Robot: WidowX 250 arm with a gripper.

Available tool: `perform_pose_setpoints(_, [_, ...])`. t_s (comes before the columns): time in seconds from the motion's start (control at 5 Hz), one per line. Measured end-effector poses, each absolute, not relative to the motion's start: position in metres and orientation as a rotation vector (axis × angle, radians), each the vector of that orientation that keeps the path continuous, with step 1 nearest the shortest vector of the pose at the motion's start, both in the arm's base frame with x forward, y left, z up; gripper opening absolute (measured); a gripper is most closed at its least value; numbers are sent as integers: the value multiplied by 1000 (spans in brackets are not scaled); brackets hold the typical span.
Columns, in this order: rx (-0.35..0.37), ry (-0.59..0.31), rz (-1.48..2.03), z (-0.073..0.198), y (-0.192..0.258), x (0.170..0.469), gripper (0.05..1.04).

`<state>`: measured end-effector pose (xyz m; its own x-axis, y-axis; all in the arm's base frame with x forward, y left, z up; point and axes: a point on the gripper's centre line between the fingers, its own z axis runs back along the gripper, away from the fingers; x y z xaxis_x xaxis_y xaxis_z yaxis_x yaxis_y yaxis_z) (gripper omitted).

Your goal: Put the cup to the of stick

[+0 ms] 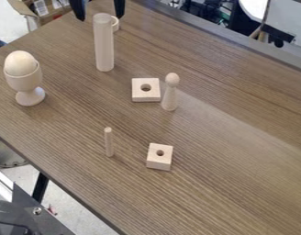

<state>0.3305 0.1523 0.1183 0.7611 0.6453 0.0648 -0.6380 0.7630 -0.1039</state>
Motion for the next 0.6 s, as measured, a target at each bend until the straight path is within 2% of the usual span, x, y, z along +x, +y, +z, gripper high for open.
perform_pose_setpoints(0.2, [-82, -55, 703, 104, 152, 328, 999])
perform_pose_setpoints(0.6, [-55, -104, 690, 111, 169, 352, 999])
